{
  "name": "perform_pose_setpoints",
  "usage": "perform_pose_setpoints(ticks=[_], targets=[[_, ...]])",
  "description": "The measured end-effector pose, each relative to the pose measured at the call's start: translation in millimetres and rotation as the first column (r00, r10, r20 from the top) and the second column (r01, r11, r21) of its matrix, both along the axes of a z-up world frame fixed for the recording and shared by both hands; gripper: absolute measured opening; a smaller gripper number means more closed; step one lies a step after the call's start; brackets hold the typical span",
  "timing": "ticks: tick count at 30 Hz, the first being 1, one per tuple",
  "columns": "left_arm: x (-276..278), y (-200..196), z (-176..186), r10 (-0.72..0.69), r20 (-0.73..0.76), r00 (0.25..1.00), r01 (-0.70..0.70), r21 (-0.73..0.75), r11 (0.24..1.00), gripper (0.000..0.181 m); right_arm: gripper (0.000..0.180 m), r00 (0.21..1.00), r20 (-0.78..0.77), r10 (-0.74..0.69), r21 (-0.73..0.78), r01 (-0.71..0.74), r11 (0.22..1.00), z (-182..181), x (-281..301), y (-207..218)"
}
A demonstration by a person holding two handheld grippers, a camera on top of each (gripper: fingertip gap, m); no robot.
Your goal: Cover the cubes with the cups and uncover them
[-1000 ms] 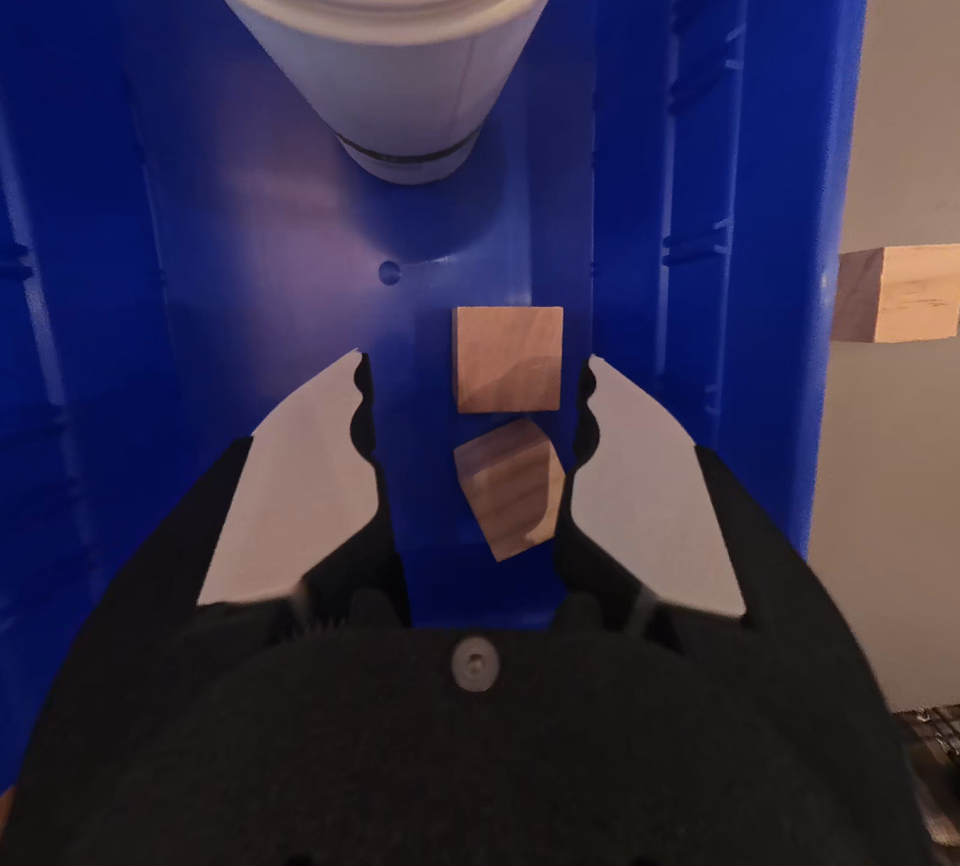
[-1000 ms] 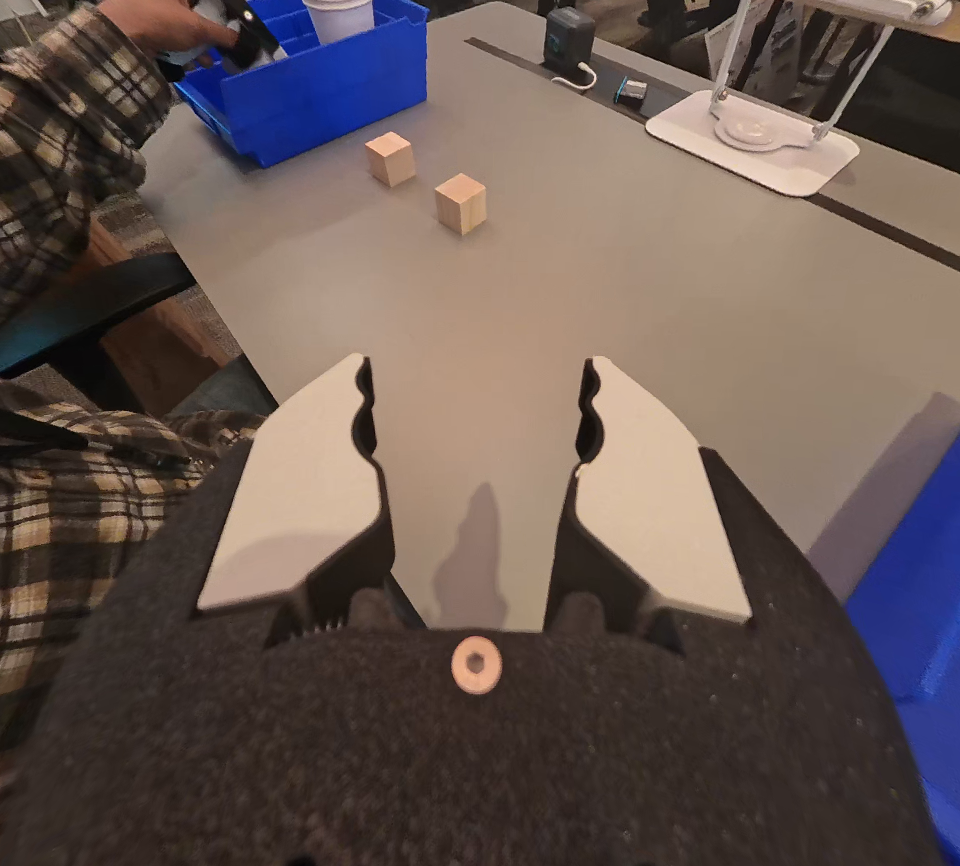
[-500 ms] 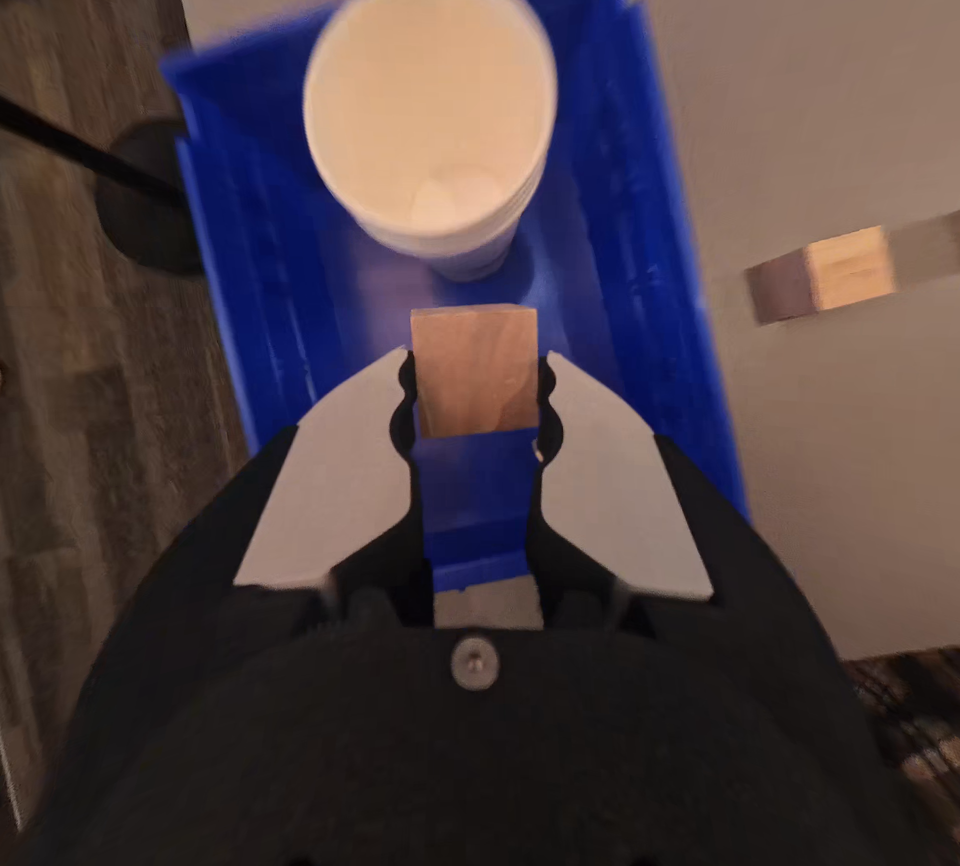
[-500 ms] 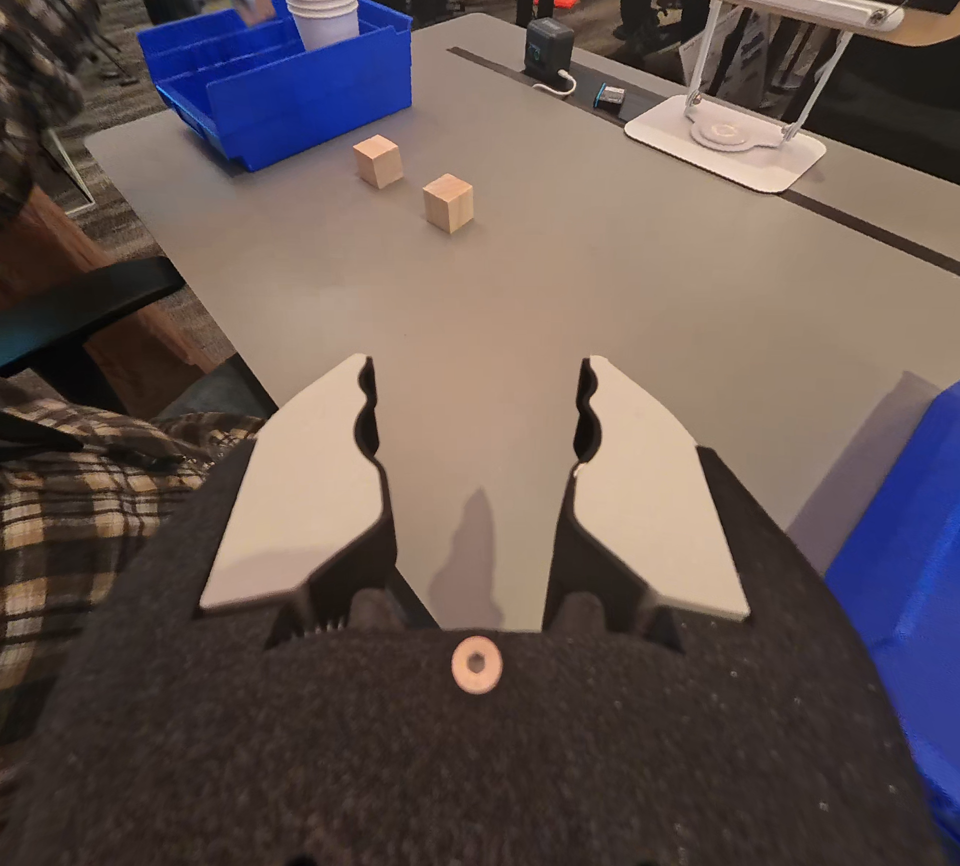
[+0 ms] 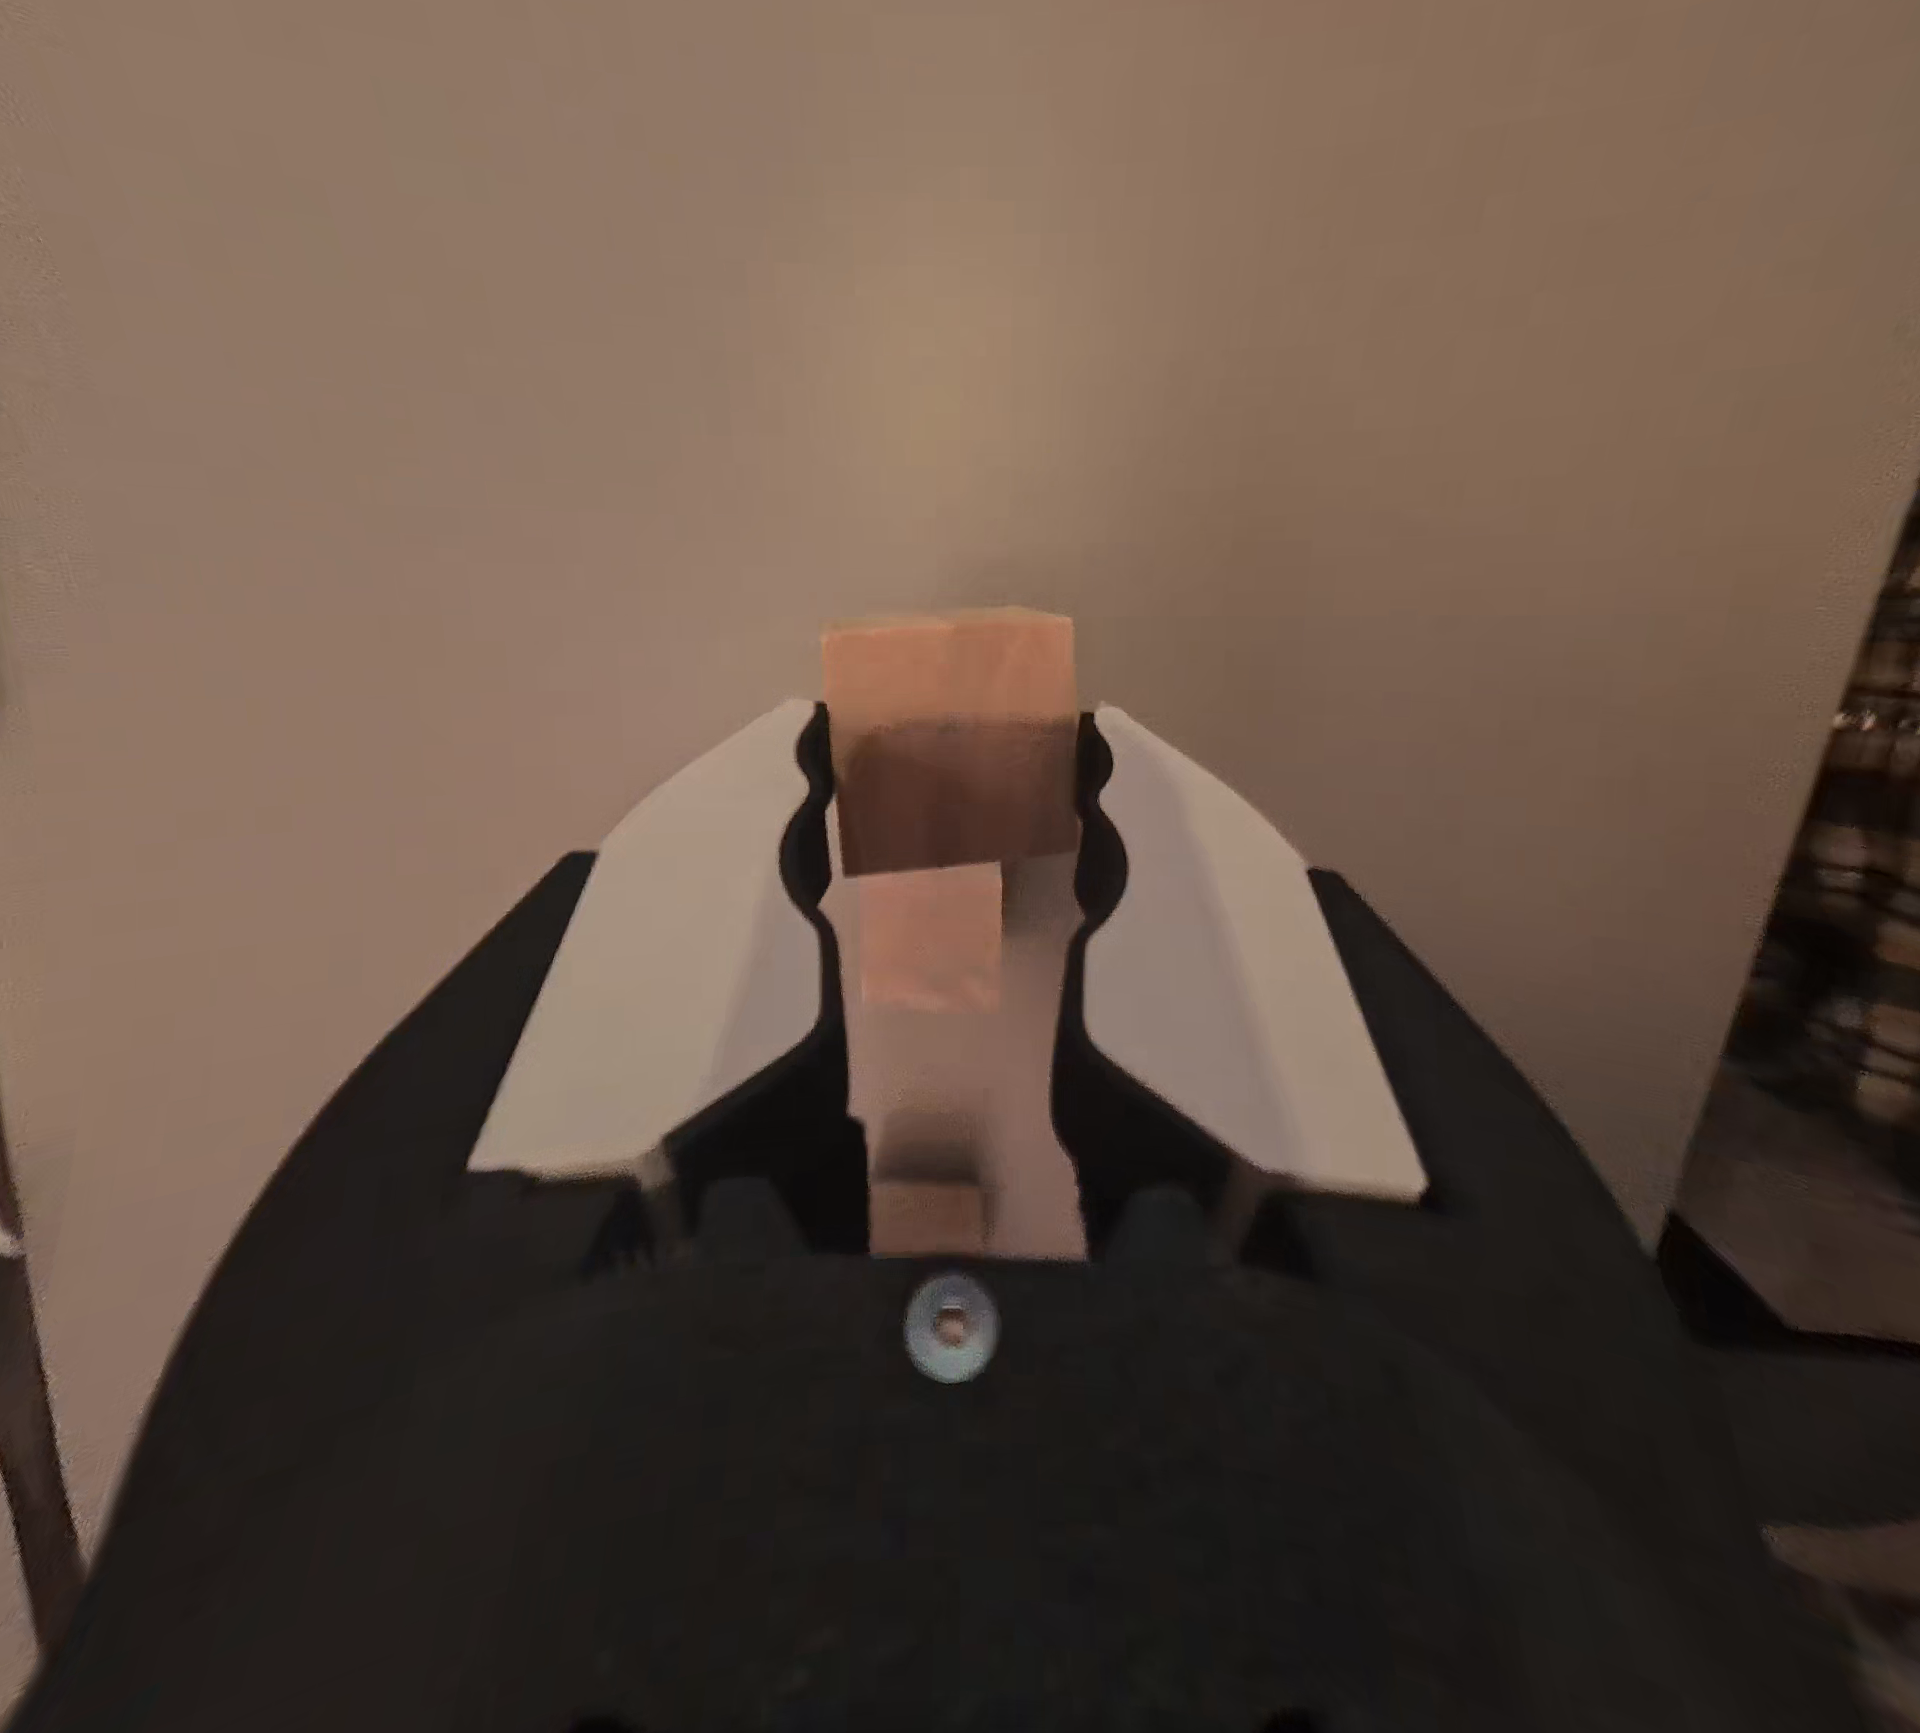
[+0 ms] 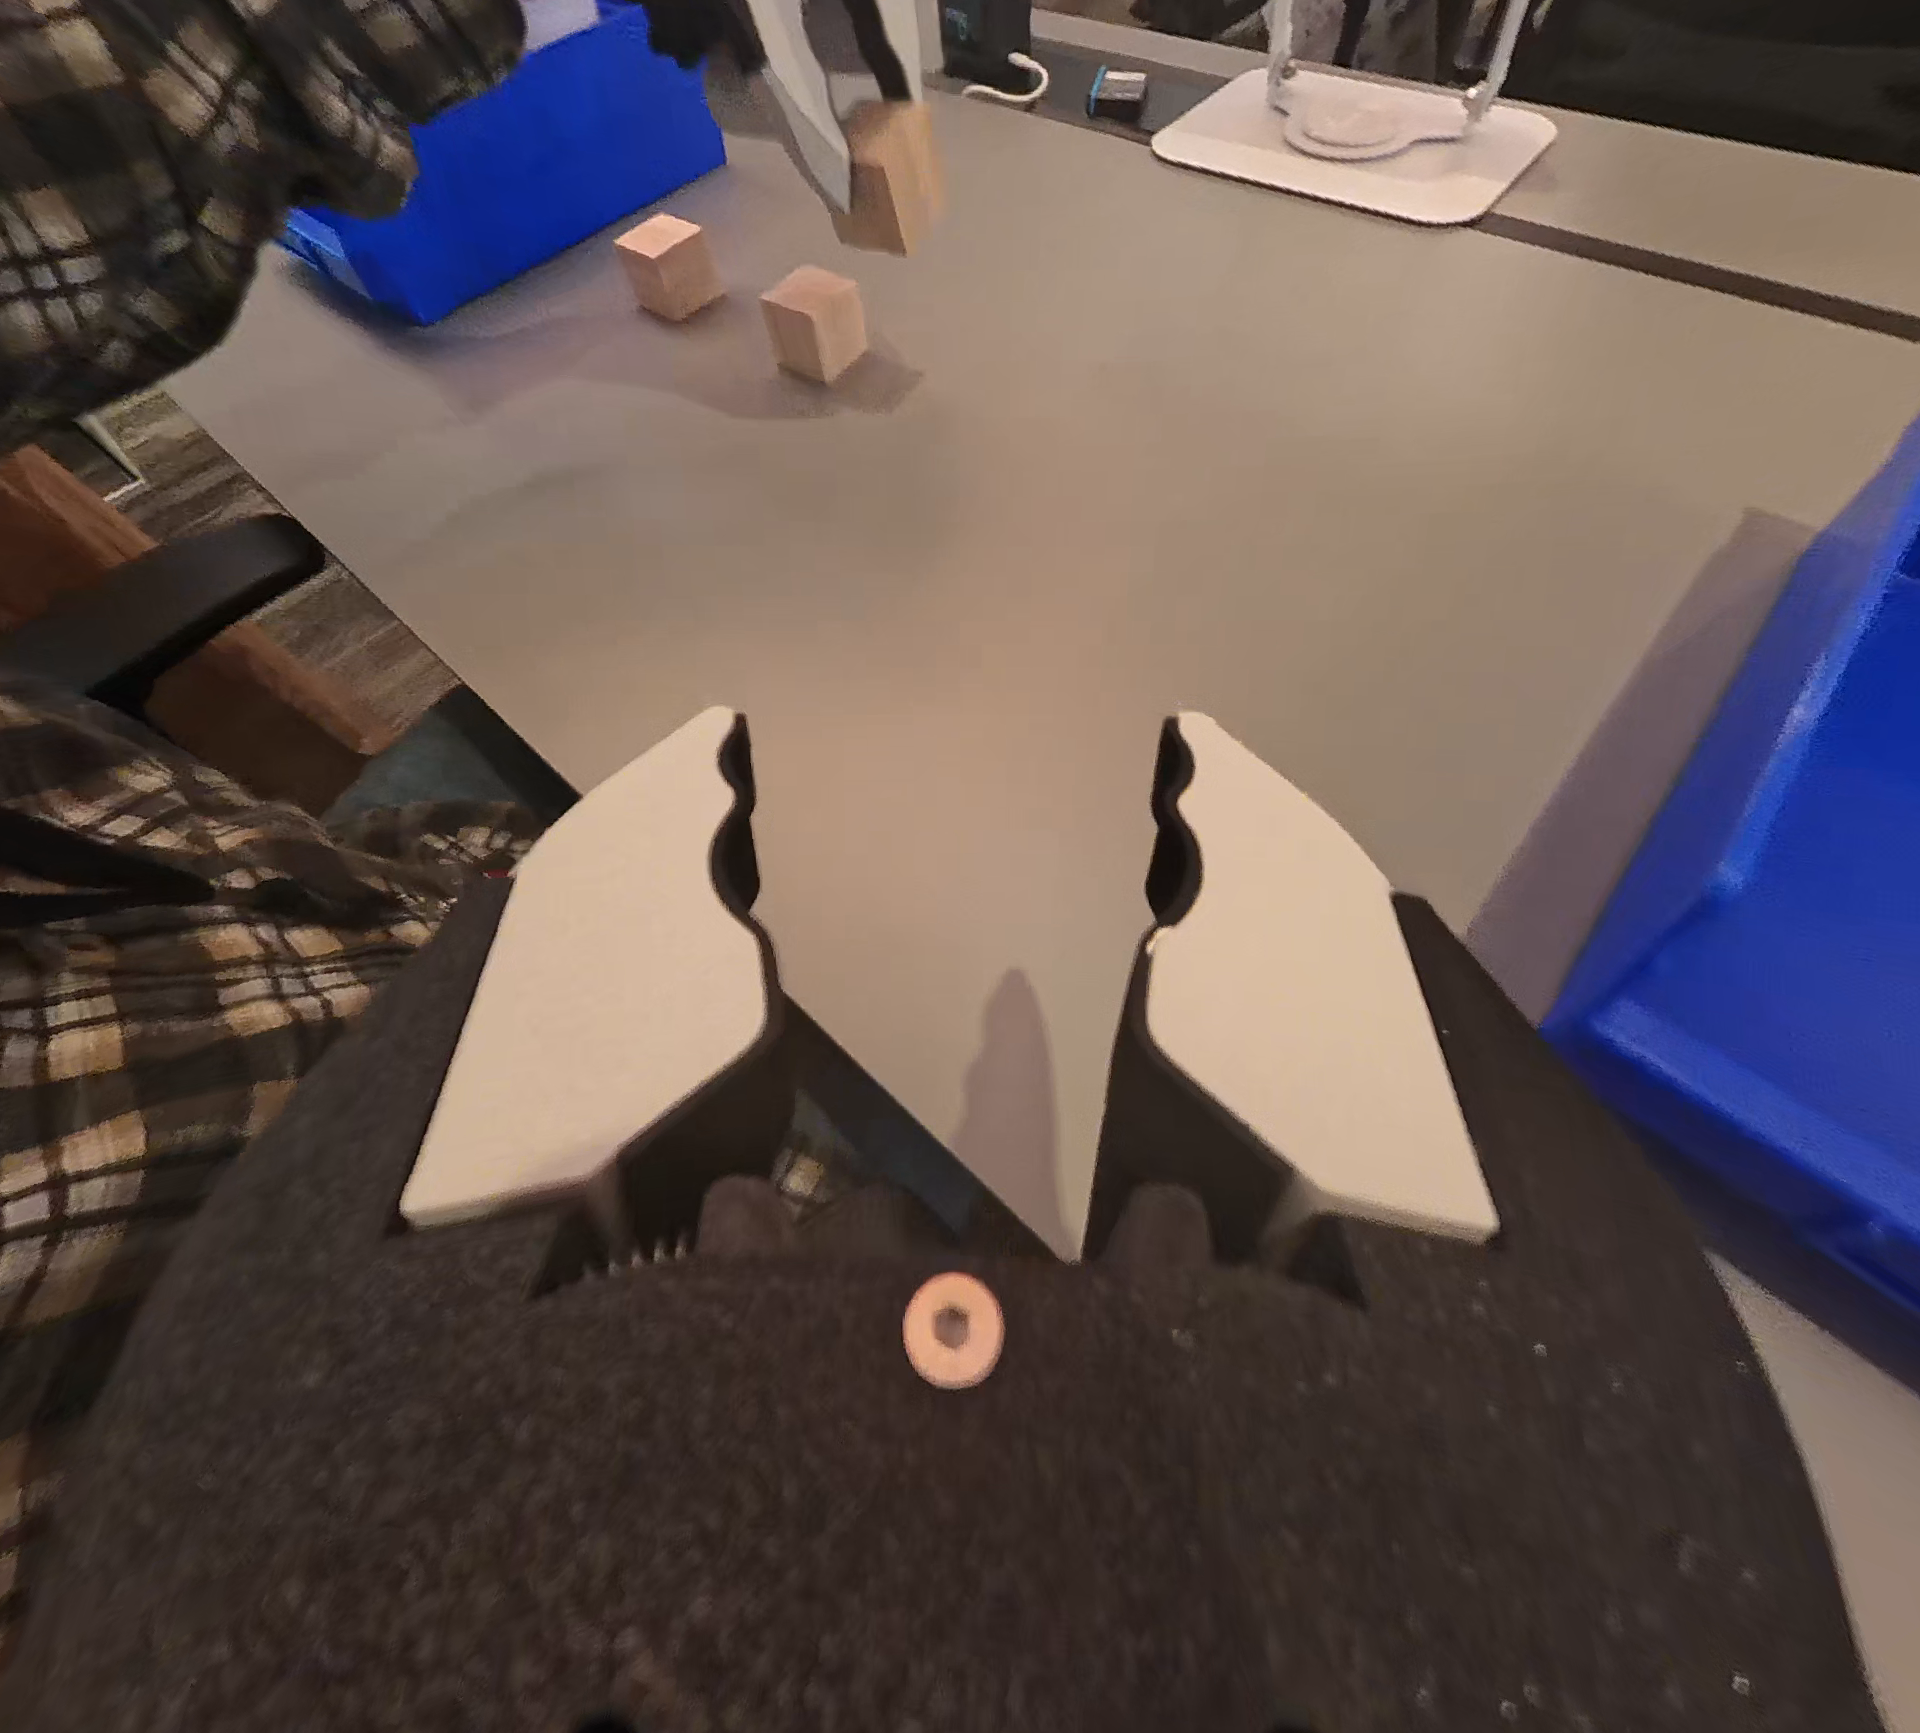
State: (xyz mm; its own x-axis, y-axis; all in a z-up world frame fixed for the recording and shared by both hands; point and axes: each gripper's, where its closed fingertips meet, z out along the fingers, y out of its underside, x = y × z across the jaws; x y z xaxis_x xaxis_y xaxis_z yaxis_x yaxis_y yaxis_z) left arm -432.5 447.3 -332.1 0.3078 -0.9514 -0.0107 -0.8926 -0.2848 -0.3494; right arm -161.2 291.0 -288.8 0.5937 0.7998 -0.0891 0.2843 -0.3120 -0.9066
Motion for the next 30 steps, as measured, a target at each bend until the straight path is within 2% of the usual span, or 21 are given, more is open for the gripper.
perform_pose_setpoints(ticks=[4,9,17,30], targets=[[23.5,7.3,-34.3,-0.067,0.001,0.998,0.067,-0.038,0.997,0.044,0.073,0.999,0.01,-0.038,-0.021,0.038,0.999,-4.0,19.5,-2.4],[36.3,11.5,-56.6,-0.084,-0.015,0.996,0.083,-0.084,0.993,0.044,0.072,0.999,0.005,-0.047,-0.028,0.047,0.998,-5.1,27.0,2.0],[50.3,7.1,-70.1,-0.136,-0.008,0.991,0.134,-0.117,0.984,0.044,0.072,0.999,0.004,-0.038,-0.051,0.038,0.998,-15.2,24.5,4.2],[51.0,11.4,-81.2,-0.138,0.02,0.99,0.14,-0.139,0.98,0.044,0.072,0.999,0.001,-0.044,-0.061,0.044,0.997,-17.7,27.5,4.0]])
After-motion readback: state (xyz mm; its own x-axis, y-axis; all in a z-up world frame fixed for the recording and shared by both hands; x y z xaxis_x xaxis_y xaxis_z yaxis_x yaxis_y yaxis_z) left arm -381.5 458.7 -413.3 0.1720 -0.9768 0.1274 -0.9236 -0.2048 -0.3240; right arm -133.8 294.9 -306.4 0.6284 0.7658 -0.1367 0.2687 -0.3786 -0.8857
